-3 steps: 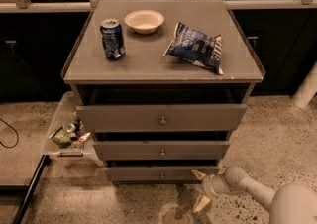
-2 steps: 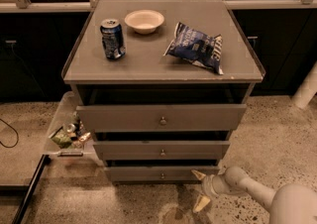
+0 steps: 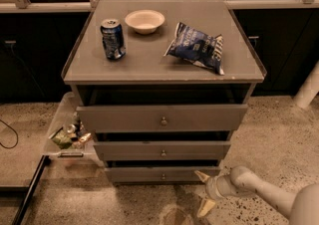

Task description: Close bottom drawer

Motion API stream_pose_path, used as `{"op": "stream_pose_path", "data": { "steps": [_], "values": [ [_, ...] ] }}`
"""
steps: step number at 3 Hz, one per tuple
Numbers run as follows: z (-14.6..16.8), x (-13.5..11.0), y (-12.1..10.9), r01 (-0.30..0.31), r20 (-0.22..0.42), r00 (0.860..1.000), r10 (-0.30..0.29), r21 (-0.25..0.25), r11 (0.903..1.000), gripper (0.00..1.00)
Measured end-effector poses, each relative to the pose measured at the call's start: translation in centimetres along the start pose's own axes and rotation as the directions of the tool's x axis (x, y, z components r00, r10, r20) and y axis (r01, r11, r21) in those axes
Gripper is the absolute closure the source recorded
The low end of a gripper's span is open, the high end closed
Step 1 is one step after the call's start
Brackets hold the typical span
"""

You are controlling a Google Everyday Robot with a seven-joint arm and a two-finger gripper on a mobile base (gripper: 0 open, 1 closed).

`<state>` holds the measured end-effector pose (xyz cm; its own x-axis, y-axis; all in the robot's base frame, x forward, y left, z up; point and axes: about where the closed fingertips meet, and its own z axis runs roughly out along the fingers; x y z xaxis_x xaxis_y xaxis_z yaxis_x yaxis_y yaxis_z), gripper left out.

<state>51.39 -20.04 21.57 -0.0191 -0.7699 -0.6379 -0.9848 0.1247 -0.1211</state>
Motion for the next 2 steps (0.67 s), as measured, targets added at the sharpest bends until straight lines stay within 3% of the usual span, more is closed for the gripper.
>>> {"op": "stream_pose_path", "data": {
  "steps": [1, 2],
  "values": [
    [-3.6, -3.5, 3.1, 0.032, 0.042, 0.999, -0.030, -0.027, 0.9991, 0.00],
    [-5.7, -5.5, 4.8, 0.031, 0.104, 0.994, -0.028, -0.034, 0.9989, 0.00]
  ]
}}
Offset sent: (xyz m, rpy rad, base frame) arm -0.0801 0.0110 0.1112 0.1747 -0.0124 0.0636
